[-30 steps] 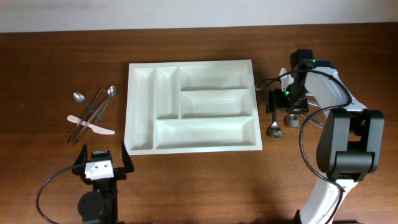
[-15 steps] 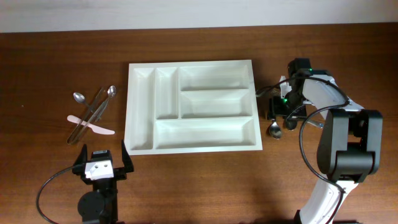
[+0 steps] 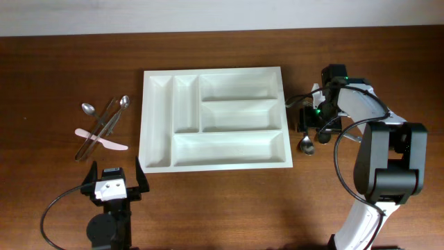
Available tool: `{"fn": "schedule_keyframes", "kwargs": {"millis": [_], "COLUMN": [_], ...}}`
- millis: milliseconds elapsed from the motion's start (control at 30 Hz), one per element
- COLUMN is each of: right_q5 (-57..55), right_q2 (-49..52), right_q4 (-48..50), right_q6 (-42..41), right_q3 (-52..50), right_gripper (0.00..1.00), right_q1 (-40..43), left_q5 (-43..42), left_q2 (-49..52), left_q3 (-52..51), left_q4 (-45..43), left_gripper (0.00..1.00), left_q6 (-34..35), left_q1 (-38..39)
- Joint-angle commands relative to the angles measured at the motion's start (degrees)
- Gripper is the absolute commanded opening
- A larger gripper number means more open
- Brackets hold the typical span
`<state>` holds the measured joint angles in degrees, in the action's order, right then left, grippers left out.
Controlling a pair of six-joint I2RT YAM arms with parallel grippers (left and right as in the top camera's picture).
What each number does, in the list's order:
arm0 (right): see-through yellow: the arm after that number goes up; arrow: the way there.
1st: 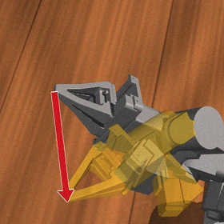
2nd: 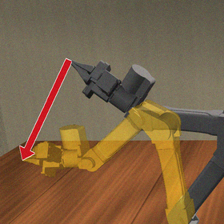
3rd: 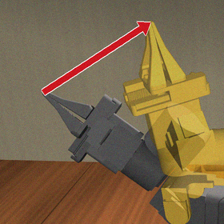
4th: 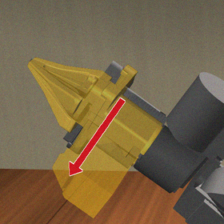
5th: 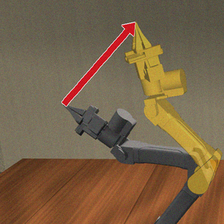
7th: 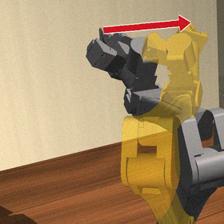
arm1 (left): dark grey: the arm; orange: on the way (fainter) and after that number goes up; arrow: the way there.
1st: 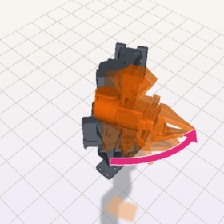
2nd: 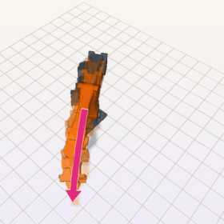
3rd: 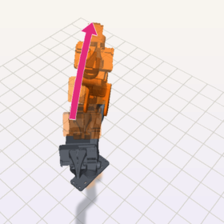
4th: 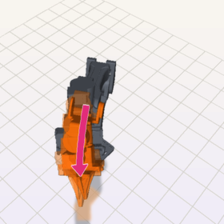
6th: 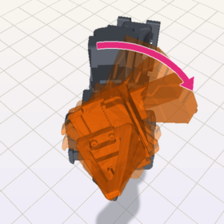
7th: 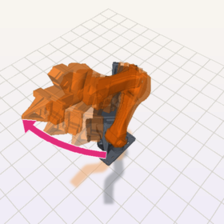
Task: Pack container
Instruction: 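Lower the right gripper and close it on a silver spoon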
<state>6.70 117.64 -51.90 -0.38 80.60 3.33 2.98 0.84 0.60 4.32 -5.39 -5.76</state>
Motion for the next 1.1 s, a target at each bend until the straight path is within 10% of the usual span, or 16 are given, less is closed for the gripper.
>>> {"fn": "schedule_keyframes", "kwargs": {"millis": [0,1067], "right_q5": [0.3,3.2], "right_q2": [0.9,0.9], "right_q4": [0.5,-0.8], "right_q6": [0.1,0.5], "right_q3": [-1.4,2.9], "right_gripper": [0.79,0.88], "right_q1": [0.0,-4.2], "left_q5": [-0.7,-0.7], "left_q2": [-0.5,-0.5], "left_q3": [-0.1,-0.1], "left_q4": [0.3,0.3], "left_gripper": [0.99,0.99], "left_q6": [-0.5,-0.5], "left_q1": [-0.3,-0.3]}}
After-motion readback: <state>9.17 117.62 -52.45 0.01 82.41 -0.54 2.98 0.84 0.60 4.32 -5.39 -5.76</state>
